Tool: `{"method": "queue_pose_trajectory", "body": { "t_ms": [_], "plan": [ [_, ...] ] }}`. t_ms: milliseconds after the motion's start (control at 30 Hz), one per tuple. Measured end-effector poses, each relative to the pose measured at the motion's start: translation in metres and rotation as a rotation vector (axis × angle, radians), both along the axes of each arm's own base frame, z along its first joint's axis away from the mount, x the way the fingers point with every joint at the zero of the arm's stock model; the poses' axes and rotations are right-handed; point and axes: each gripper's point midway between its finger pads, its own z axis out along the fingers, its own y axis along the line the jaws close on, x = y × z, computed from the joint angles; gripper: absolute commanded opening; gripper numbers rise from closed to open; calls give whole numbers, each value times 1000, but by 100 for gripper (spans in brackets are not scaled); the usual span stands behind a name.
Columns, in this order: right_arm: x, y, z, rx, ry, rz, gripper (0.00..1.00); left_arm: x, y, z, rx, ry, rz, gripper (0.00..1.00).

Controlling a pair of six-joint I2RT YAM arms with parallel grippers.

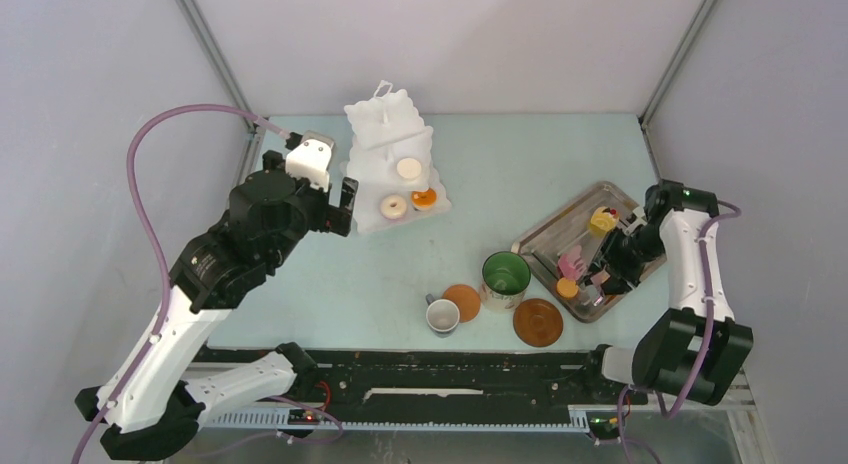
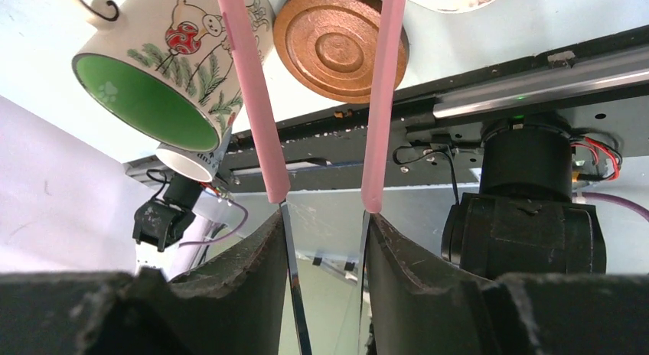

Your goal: Serve the afternoon tea

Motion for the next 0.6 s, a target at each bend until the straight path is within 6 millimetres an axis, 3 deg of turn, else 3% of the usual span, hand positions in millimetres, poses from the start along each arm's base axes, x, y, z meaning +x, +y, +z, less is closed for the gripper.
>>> {"method": "queue_pose_trajectory", "body": {
  "t_ms": [600],
  "plan": [
    [12,3,-28,15,83,53,42,0,1,-6,22,22,3,98]
  ]
}}
